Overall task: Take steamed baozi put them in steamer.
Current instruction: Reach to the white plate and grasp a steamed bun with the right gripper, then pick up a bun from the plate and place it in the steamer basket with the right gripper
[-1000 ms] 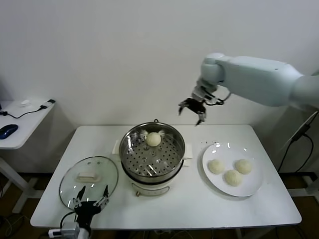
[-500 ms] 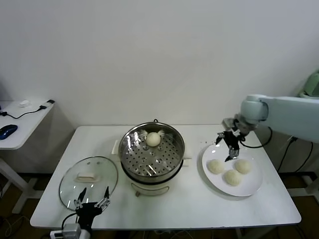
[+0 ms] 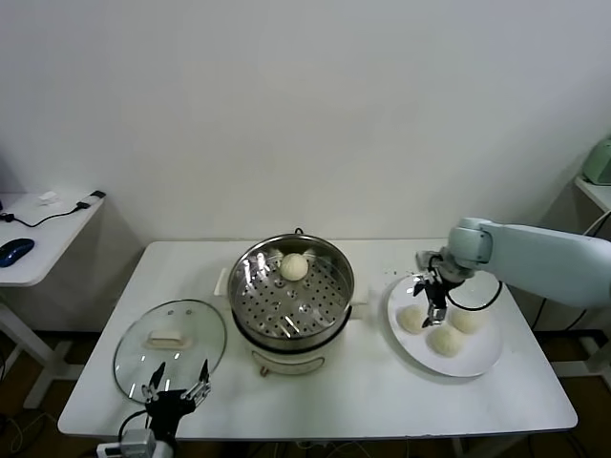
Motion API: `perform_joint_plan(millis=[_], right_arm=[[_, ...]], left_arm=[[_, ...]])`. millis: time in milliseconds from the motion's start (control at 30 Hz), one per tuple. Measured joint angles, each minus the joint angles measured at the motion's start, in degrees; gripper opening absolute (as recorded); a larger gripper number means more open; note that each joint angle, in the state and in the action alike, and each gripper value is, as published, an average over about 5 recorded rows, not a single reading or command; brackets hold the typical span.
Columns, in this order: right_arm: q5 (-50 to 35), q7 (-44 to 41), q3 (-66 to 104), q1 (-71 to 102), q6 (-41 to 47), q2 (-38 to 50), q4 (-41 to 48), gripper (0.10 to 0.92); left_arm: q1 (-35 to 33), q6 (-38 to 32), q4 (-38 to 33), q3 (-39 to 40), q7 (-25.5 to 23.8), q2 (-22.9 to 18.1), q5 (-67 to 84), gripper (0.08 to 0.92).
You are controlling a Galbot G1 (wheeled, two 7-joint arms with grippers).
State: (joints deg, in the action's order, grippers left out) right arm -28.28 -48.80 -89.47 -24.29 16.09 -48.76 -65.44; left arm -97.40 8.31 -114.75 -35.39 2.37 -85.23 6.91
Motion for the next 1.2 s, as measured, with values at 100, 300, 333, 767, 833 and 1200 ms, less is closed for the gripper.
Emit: perform_joint_plan(millis=[100,300,333,767,833,1200], right_arm=[[0.5,0.2,1.3,1.9,0.5,-0.6,1.4,0.815],[1.6,0.7,3.6,5.0,1.2,-1.3,3.3,0.747],[1.8,0.8,3.9,5.3,1.2,-1.4,3.5,0.735],[0.0,-0.9,2.6,0.6,0.6,0.3,0.5,0.653],[-1.3,-1.6,1.0,-2.6,0.3,0.5,-0.7,0.653],[-16.7,-3.4,-6.8,-25.6,2.1,-4.6,-8.8,0.653]], left_arm=[[0.1,0.1,0.0,0.0,0.0,0.1,0.0,0.823],[0.2,0.2,0.1,0.0,-0.1,0.2,0.1,0.823],[0.2,0.2,0.2,0.0,-0.1,0.2,0.1,0.823],[-0.7,0.3,-1.0,0.1,-0.1,0.2,0.0,0.823],[-0.8,0.3,-1.3,0.2,-0.1,0.1,0.0,0.823],[-0.5,1.0,-2.8,0.6,-0.3,0.5,0.1,0.823]])
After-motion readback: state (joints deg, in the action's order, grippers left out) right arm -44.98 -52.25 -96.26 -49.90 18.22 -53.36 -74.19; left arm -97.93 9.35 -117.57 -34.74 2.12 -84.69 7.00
